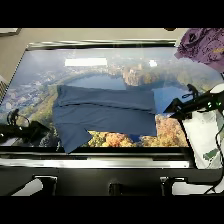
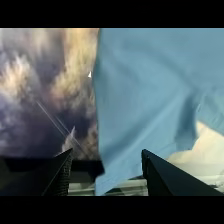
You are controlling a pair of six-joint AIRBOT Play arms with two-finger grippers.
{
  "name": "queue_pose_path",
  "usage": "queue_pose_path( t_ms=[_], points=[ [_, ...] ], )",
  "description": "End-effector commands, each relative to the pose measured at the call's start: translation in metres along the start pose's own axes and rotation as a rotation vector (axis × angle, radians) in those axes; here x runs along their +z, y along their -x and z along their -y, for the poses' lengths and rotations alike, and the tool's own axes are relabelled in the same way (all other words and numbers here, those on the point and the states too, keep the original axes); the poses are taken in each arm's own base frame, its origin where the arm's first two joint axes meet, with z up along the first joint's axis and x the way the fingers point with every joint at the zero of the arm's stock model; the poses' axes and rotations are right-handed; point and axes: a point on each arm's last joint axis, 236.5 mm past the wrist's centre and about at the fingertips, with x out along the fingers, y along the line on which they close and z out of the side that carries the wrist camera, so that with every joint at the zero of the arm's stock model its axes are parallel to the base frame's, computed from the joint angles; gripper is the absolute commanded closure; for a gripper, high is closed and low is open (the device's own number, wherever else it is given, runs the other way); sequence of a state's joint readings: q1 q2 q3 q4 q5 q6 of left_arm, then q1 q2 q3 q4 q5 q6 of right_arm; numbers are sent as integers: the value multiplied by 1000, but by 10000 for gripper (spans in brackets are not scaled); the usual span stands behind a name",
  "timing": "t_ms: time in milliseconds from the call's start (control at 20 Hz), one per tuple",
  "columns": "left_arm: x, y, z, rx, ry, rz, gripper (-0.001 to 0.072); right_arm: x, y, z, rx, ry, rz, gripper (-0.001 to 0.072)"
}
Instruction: Fold the clothes and pants, and hang the long-sleeved shirts on hangers.
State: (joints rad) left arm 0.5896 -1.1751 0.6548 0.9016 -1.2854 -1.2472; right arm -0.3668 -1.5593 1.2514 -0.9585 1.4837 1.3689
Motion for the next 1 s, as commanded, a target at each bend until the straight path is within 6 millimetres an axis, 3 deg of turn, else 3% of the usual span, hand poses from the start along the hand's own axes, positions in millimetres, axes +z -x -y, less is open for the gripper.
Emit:
queue_pose_path(
  t_ms=[0, 150, 400, 850, 900, 950],
  points=[
    [-36, -26, -3, -62, 36, -2, 210, -11, -18, -7, 107, -33, 4, 233],
    [-38, -32, -5, -74, 48, 9, 211, -8, -18, -7, 108, -35, 17, 236],
    [-22, -38, -7, -81, 84, 63, 212, -9, -21, -15, 116, -22, 10, 236],
    [-11, -76, 3, -56, 74, 67, 216, -14, -22, -24, 138, -8, -11, 236],
    [-14, -81, 3, -55, 78, 52, 242, -14, -22, -24, 137, -8, -10, 236],
    [-16, -84, 3, -54, 82, 37, 367, -14, -22, -24, 138, -4, -9, 236]
  ],
)
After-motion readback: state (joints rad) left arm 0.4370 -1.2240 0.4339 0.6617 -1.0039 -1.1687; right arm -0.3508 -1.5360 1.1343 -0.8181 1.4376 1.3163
